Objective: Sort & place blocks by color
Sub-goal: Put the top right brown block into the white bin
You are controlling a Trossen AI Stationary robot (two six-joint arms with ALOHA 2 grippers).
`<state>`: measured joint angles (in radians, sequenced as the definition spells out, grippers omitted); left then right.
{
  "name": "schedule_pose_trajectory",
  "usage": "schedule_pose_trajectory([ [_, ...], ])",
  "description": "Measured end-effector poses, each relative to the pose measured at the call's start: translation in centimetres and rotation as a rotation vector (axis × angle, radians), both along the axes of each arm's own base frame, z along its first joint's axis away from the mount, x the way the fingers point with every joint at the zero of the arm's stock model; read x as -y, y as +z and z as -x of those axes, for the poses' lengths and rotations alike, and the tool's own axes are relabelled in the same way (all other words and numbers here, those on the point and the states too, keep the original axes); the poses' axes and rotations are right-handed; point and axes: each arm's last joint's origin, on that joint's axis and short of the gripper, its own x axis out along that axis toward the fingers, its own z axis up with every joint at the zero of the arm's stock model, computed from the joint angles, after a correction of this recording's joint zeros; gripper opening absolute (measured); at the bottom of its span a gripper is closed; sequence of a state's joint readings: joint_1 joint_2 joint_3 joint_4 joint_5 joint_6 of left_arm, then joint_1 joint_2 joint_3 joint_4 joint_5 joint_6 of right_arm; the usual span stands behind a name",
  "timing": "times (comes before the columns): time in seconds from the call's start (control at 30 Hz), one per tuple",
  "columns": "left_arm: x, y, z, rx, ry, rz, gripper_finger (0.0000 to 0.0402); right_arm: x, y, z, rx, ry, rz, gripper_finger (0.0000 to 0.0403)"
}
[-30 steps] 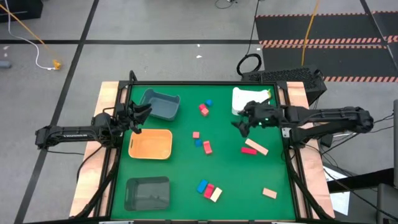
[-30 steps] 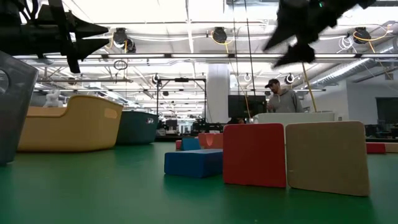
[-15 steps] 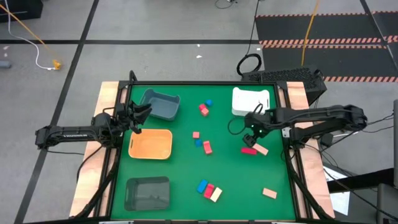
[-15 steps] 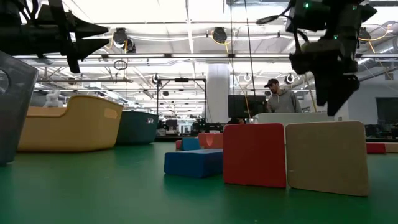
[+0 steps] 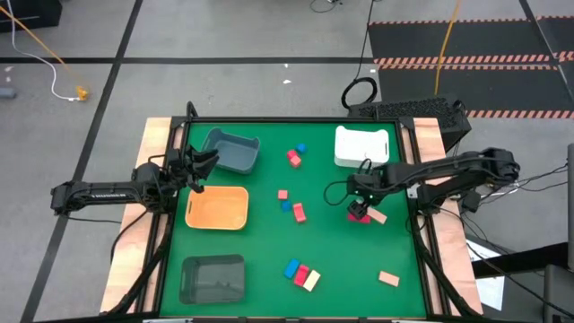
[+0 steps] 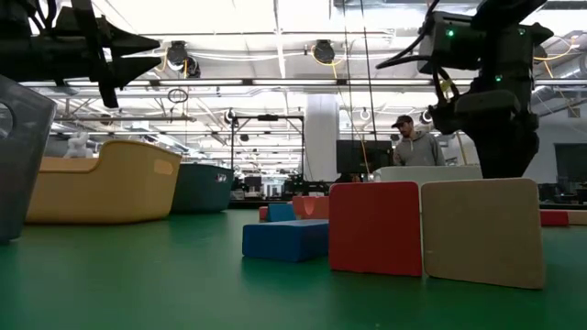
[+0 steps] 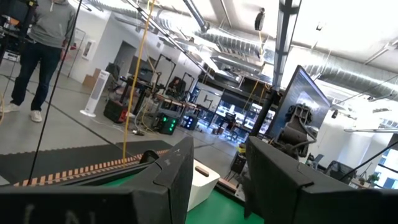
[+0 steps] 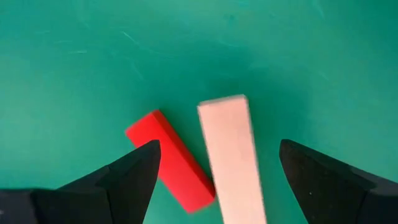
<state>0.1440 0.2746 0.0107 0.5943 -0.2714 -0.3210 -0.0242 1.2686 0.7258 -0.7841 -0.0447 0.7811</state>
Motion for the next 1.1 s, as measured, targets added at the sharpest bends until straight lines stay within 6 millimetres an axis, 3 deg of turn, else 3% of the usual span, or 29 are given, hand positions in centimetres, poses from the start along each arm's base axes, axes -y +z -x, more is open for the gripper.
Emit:
schedule_pose_trajectory([
  [0.23, 0.0, 0.0, 0.0, 0.0, 0.0, 0.0, 0.015, -0.4, -1.3, -0.4, -0.082, 0.034, 0.122, 0.0306],
  [0.57, 0.0, 0.0, 0.0, 0.0, 0.0, 0.0, 0.015, -0.8, -2.5, -0.8, -0.135, 0.056, 0.122, 0.0259],
  [0.77, 0.0, 0.0, 0.0, 0.0, 0.0, 0.0, 0.015, -0.9, -2.9, -1.4, -0.112, 0.054, 0.117, 0.0204],
  [0.97, 0.0, 0.0, 0.0, 0.0, 0.0, 0.0, 0.015, -1.0, -3.0, -2.0, -0.059, 0.041, 0.079, 0.0113],
  [1.1, 0.0, 0.0, 0.0, 0.001, 0.0, 0.0, 0.015, -1.0, -2.8, -2.1, -0.03, 0.013, 0.066, 0.0112],
])
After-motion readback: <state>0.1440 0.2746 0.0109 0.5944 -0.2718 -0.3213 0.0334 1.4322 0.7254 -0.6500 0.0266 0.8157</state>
